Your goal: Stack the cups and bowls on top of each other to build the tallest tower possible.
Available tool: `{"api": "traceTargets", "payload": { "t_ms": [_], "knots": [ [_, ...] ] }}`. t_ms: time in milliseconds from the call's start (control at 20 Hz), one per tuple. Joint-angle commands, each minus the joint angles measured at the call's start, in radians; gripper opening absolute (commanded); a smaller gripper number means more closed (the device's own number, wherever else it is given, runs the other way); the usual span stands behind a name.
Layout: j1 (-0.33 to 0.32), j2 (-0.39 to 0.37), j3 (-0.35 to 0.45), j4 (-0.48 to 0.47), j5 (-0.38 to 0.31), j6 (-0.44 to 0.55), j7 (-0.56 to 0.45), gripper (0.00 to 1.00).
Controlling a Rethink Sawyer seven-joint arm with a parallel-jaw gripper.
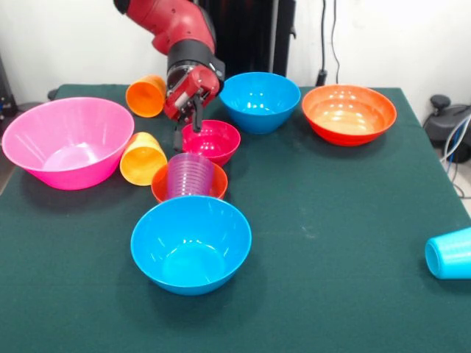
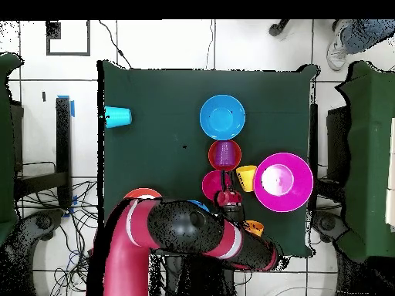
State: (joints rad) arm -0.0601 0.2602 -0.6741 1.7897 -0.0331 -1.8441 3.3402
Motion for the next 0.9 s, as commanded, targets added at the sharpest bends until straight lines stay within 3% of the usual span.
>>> {"api": "traceTargets", "payload": {
  "t_ms": [50, 900],
  "knots": [
    [0.007, 0.033, 0.134, -0.161, -0.057, 0.194, 0.007, 1.00],
    [0.015, 0.023, 0.168, -0.234, -0.055, 0.221, 0.001, 1.00]
  ]
}}
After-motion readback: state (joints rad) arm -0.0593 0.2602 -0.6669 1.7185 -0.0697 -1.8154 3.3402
